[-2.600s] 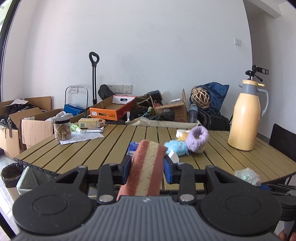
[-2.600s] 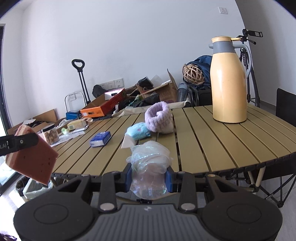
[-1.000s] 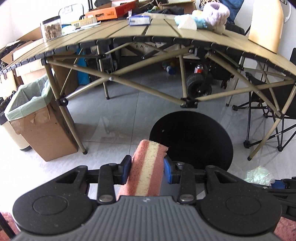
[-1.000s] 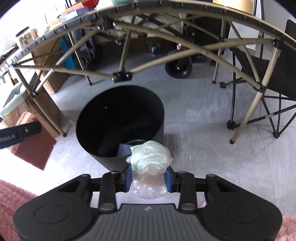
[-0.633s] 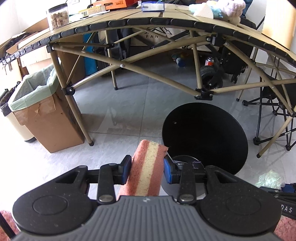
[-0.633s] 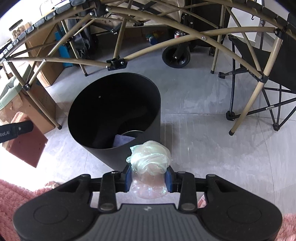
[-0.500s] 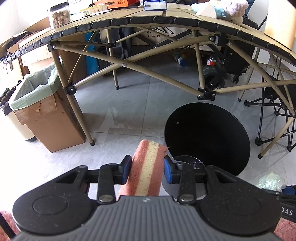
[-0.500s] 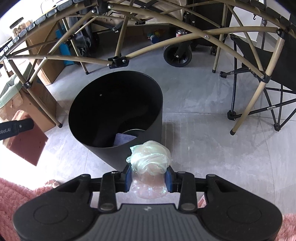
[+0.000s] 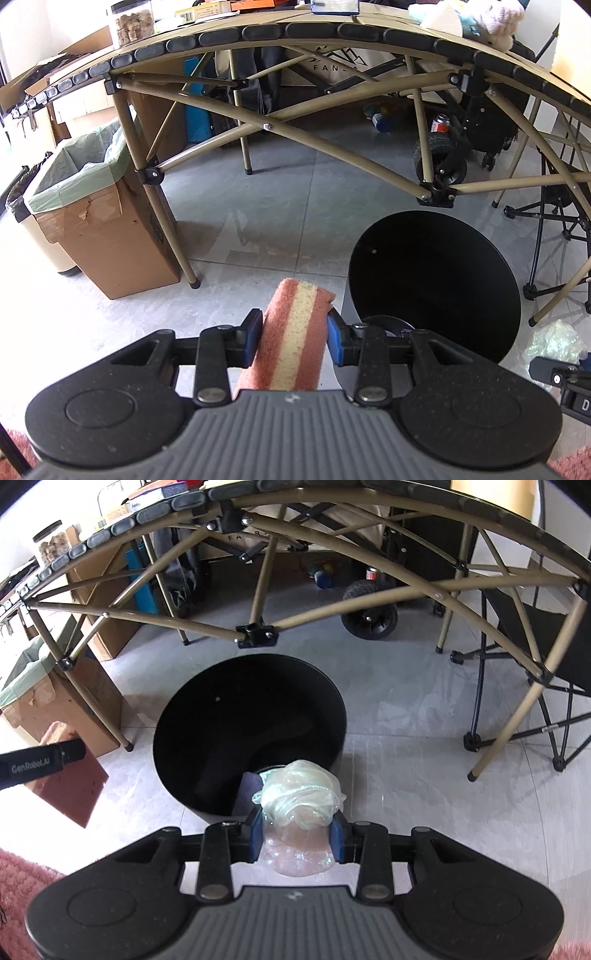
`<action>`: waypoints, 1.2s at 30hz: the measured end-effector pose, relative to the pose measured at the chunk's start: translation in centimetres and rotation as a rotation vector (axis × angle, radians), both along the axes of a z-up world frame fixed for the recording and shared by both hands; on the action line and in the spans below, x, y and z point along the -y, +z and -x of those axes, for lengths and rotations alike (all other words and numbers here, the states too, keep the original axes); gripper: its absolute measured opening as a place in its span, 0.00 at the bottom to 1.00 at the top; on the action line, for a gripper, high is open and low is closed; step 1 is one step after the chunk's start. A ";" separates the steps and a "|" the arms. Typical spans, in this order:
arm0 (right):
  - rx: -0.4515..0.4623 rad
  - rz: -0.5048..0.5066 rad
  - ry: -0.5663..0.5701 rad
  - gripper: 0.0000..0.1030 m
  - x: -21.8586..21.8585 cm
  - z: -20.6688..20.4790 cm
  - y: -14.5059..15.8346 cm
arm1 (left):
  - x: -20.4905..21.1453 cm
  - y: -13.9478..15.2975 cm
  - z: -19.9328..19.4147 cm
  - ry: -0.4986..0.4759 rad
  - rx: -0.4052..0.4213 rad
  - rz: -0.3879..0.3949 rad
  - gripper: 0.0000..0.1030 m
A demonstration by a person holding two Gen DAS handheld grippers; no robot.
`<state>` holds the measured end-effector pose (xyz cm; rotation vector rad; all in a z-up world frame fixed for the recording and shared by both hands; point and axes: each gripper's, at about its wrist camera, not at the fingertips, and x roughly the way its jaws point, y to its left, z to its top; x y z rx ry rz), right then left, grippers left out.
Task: Collect trash
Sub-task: 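Open the right gripper to drop the plastic bag into the bin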
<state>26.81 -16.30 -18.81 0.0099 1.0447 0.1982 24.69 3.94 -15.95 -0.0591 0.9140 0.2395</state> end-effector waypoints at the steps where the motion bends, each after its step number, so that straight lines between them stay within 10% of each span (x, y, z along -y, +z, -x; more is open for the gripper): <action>1: 0.002 0.001 0.003 0.33 -0.2 -0.3 0.1 | -0.1 0.0 -0.1 0.003 0.001 0.002 0.35; 36: -0.066 -0.002 0.024 0.35 -7.4 -10.0 -3.5 | -4.5 -1.3 -4.4 0.106 0.000 0.058 0.35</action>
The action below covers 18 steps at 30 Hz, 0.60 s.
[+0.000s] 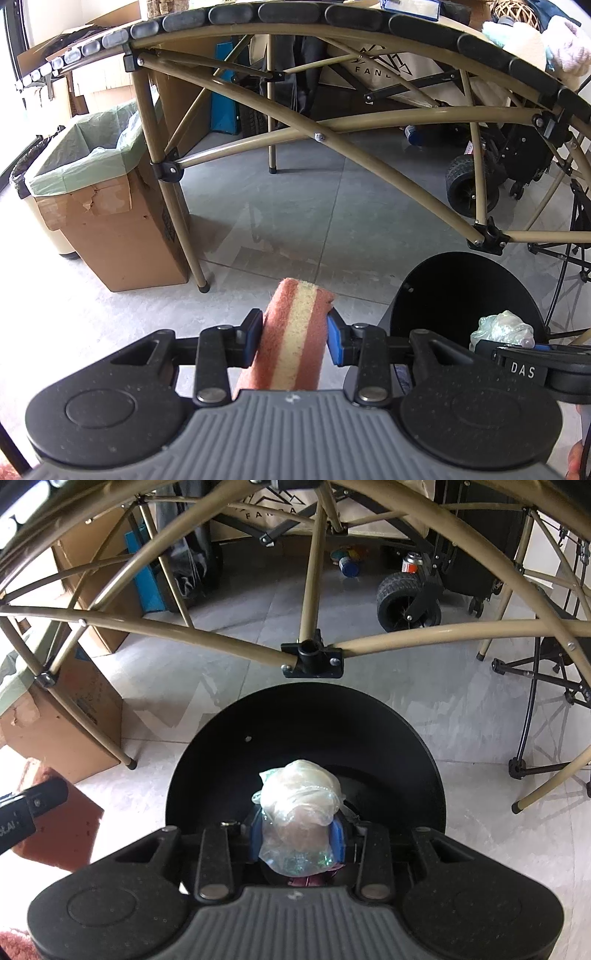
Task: Collect trash
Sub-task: 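Open the right gripper to drop the plastic bag into the bin, then move the left gripper over the bin and open it to drop the sponge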
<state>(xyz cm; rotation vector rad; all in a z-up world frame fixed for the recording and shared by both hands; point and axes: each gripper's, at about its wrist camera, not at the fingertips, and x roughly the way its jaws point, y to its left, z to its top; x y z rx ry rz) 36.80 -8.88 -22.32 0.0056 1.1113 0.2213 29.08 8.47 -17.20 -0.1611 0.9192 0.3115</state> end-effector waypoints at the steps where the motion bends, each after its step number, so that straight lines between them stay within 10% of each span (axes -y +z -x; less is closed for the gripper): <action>1: -0.005 -0.005 -0.003 0.39 0.1 -0.1 -0.1 | -0.1 -0.1 0.0 0.000 -0.001 0.003 0.35; 4: -0.020 -0.011 -0.008 0.45 0.2 -0.5 -0.4 | -0.4 -0.2 0.1 0.007 -0.008 0.004 0.35; 7: -0.029 -0.002 -0.021 0.94 0.2 -0.7 -0.6 | -0.7 -0.4 0.1 0.014 -0.018 0.010 0.35; 18: -0.045 0.000 -0.045 0.98 0.6 -0.6 -0.7 | -1.0 -0.3 0.6 0.015 -0.009 0.012 0.35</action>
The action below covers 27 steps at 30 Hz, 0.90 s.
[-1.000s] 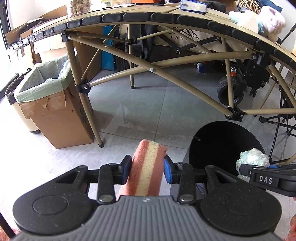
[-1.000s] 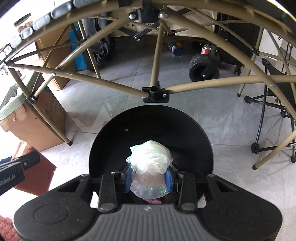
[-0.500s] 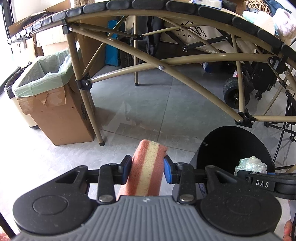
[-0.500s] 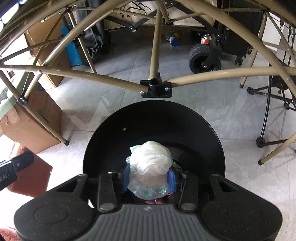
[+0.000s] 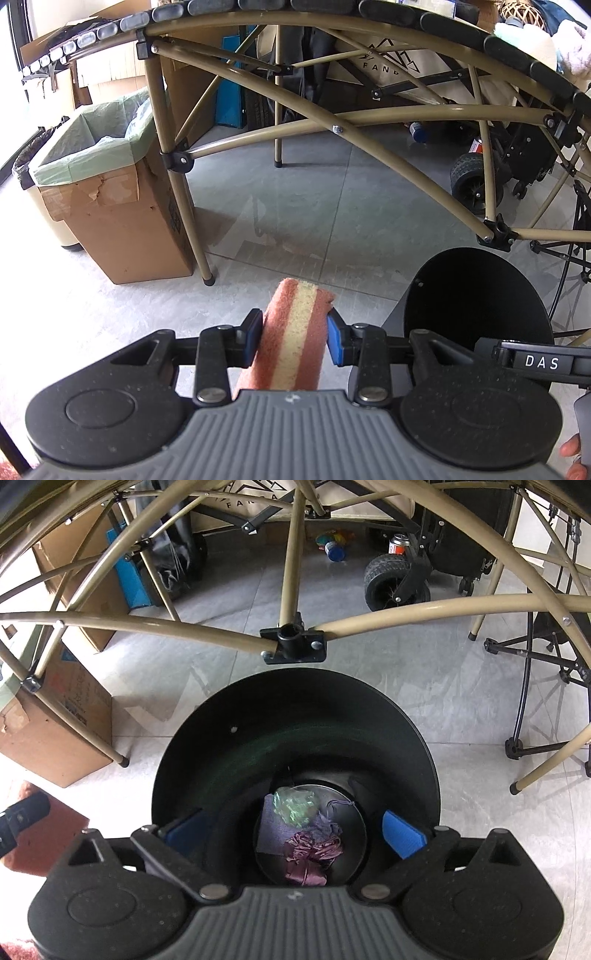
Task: Collect trash
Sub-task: 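Move the left gripper over the bin and open it to drop the sponge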
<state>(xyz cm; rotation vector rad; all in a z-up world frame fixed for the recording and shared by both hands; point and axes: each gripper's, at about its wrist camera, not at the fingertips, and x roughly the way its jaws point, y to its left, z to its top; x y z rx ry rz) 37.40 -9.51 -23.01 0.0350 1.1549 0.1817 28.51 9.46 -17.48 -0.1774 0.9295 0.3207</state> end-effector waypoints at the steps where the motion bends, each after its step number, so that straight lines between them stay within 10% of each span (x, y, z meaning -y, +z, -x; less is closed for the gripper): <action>1: 0.002 -0.001 -0.001 0.98 0.0 0.0 0.0 | 0.0 0.0 0.0 0.000 0.001 -0.001 0.35; 27: 0.050 -0.028 -0.028 1.00 3.6 1.3 2.6 | 4.0 2.0 -0.4 -0.081 0.060 -0.011 0.35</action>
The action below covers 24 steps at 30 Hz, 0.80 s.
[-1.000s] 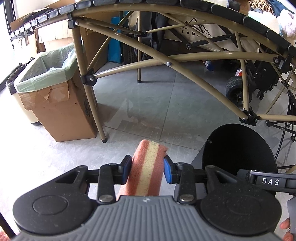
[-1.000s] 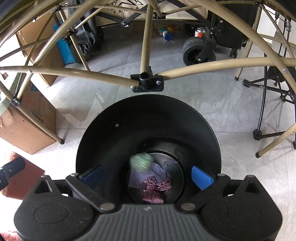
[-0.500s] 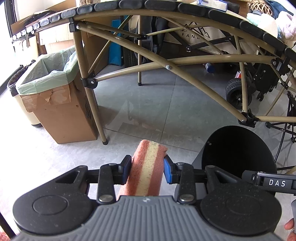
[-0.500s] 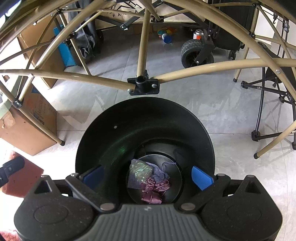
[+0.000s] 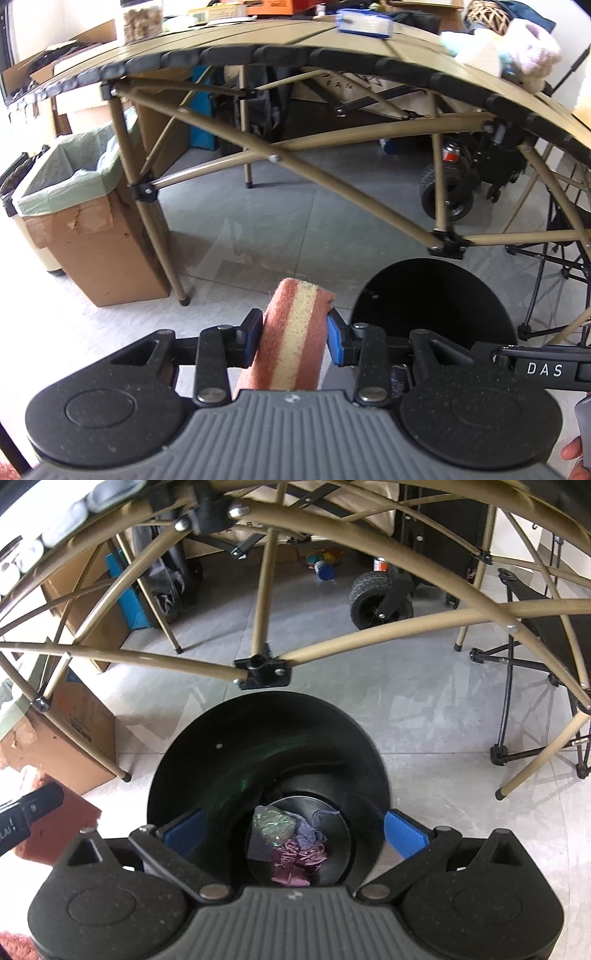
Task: Collect trash
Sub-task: 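Move the left gripper over the bin and open it to drop the sponge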
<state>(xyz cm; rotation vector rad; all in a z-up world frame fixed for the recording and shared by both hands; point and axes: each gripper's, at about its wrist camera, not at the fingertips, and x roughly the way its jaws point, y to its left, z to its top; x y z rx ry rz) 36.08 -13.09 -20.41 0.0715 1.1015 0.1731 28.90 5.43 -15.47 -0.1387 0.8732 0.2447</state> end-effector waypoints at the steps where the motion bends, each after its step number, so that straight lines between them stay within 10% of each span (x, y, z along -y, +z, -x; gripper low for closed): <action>1: 0.001 -0.001 -0.006 1.00 0.4 0.1 0.1 | 0.3 0.1 -0.1 -0.007 0.002 0.000 0.35; 24: 0.037 -0.041 -0.169 1.00 10.2 1.3 1.0 | 10.7 0.8 -1.6 -0.204 0.042 -0.019 0.35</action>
